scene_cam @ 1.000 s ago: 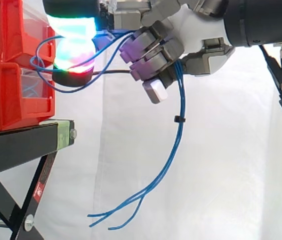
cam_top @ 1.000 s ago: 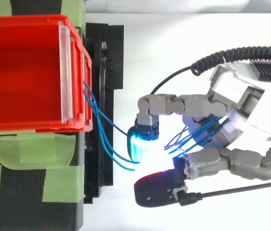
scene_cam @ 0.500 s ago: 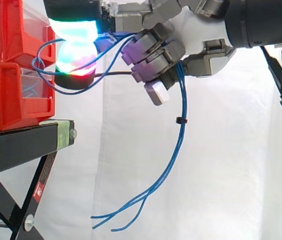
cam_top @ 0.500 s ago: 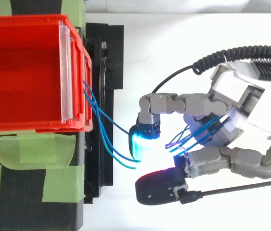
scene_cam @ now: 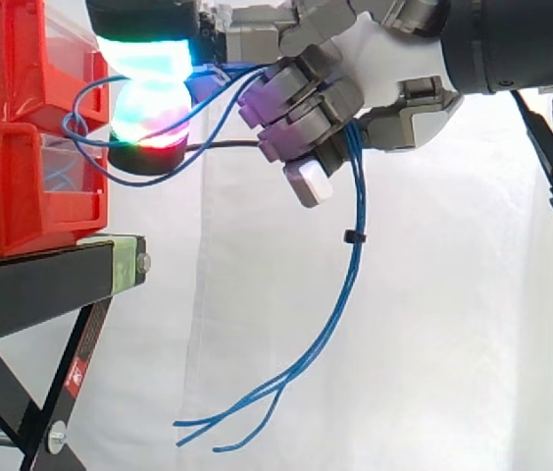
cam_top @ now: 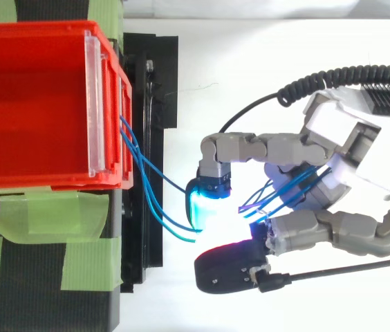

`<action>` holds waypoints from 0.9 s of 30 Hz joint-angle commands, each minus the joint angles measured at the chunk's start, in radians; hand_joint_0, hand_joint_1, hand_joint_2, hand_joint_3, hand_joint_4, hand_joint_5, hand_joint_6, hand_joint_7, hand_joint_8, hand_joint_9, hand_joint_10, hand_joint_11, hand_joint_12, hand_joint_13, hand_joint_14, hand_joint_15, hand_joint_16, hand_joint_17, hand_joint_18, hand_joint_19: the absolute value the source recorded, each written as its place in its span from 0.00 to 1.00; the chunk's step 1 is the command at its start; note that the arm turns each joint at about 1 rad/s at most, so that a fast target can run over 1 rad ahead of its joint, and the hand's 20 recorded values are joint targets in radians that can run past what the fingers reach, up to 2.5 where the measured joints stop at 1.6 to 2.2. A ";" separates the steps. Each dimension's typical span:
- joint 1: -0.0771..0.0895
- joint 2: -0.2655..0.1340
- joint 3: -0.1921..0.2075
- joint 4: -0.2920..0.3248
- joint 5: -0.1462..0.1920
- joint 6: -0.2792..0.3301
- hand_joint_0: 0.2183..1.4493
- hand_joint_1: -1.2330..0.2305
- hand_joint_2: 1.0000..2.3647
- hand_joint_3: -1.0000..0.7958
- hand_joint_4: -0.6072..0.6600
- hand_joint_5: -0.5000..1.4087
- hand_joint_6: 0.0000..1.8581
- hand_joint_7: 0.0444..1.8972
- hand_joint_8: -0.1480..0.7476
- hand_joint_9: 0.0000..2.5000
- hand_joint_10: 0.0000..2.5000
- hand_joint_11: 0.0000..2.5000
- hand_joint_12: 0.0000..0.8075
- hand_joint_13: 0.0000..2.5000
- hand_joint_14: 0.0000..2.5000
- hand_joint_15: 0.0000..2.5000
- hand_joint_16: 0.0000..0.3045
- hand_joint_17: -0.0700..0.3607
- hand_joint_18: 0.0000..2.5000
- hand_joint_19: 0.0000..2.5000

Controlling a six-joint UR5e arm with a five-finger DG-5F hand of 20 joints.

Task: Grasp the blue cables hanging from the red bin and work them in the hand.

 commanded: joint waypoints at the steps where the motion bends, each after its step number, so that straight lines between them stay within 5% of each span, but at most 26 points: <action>1: 0.000 0.000 0.000 0.000 0.000 0.000 0.56 0.38 0.02 0.29 0.64 0.54 0.10 0.83 0.85 0.62 1.00 1.00 0.84 0.78 1.00 0.74 0.70 0.53 0.94 0.26; 27: 0.000 0.000 0.000 0.000 0.000 -0.001 0.56 0.38 0.02 0.28 0.64 0.54 0.10 0.82 0.85 0.62 1.00 1.00 0.84 0.78 1.00 0.74 0.70 0.53 0.94 0.26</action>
